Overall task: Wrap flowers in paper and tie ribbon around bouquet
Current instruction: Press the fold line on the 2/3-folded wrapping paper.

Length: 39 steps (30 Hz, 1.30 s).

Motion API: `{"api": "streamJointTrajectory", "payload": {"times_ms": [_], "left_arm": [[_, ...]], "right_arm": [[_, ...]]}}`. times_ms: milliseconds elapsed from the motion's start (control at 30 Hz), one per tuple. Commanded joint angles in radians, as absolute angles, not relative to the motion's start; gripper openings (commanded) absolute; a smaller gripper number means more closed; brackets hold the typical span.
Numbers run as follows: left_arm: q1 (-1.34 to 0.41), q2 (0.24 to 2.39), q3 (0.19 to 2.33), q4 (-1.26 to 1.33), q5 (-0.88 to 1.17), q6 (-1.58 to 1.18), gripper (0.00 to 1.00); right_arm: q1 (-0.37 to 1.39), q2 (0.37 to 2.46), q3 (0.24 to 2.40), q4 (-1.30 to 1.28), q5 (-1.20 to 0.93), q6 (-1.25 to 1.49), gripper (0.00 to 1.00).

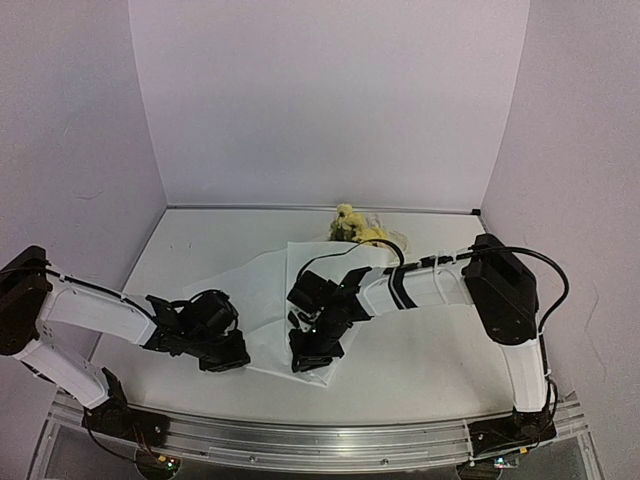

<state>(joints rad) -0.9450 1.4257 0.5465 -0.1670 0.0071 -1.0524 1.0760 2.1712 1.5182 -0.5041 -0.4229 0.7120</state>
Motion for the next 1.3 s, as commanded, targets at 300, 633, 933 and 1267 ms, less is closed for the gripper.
{"api": "streamJointTrajectory", "payload": {"times_ms": [300, 633, 933, 1267], "left_arm": [[-0.834, 1.377, 0.478, -0.317, -0.045, -1.123, 0.15], [-0.791, 1.372, 0.47, -0.446, -0.118, -1.204, 0.15], [-0.754, 1.334, 0.479, -0.543, -0.174, -1.269, 0.17], [-0.653, 1.323, 0.465, -0.517, -0.123, -1.252, 0.18]], "right_arm": [[1.081, 2.263, 1.459, -0.541, -0.351, 0.715, 0.16], [1.081, 2.261, 1.45, -0.537, -0.352, 0.712, 0.16], [1.074, 2.25, 1.423, -0.514, -0.36, 0.711, 0.16], [1.064, 2.243, 1.394, -0.477, -0.374, 0.717, 0.16]]}}
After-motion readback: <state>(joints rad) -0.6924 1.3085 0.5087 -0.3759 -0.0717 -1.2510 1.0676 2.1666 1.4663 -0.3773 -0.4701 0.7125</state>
